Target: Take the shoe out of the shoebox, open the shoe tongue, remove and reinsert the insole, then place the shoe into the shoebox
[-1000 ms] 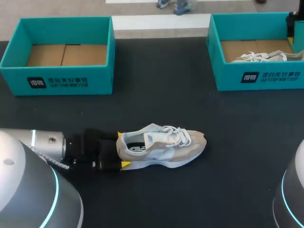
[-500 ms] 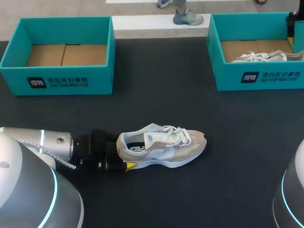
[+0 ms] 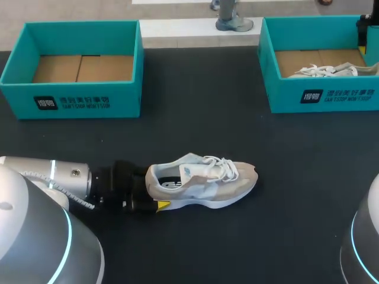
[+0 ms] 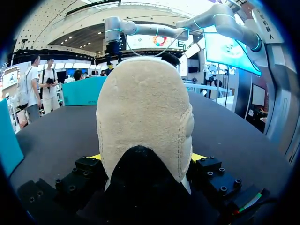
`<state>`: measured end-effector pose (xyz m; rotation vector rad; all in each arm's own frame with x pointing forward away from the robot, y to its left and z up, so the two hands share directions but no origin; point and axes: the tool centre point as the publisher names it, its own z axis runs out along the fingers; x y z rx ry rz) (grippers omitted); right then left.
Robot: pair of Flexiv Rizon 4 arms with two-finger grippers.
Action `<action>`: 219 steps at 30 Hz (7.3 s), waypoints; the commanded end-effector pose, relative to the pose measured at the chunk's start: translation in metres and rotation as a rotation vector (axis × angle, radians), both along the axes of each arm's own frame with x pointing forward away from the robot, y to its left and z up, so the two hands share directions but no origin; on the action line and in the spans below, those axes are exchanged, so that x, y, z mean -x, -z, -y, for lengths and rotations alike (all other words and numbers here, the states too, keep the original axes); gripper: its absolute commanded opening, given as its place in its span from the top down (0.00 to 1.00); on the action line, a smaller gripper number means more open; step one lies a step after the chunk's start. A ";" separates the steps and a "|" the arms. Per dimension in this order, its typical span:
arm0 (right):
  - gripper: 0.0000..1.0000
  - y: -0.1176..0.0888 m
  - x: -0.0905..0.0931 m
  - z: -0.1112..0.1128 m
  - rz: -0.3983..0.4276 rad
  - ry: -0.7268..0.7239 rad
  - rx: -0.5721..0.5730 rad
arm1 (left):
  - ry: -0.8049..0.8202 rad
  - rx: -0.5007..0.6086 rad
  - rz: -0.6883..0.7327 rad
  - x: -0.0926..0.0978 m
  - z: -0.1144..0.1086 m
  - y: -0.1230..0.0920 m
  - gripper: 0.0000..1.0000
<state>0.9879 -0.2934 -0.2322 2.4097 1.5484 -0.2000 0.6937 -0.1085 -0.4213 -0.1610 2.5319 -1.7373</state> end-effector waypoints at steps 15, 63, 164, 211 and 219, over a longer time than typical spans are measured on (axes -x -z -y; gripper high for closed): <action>0.00 -0.016 0.018 -0.048 0.081 0.101 -0.061 | -0.001 -0.001 0.000 0.000 -0.001 0.000 1.00; 0.00 -0.013 0.131 -0.248 0.124 -0.183 -0.210 | -0.001 -0.001 0.000 0.000 -0.001 0.000 1.00; 0.00 0.127 0.300 -0.501 -0.141 -0.211 0.196 | -0.001 -0.001 0.000 0.000 -0.001 0.000 1.00; 1.00 0.087 0.266 -0.399 0.014 -0.247 -0.126 | -0.001 -0.001 0.000 0.000 -0.001 0.000 1.00; 1.00 0.127 0.269 -0.390 0.053 -0.238 -0.103 | -0.001 -0.001 0.000 0.000 -0.001 0.000 1.00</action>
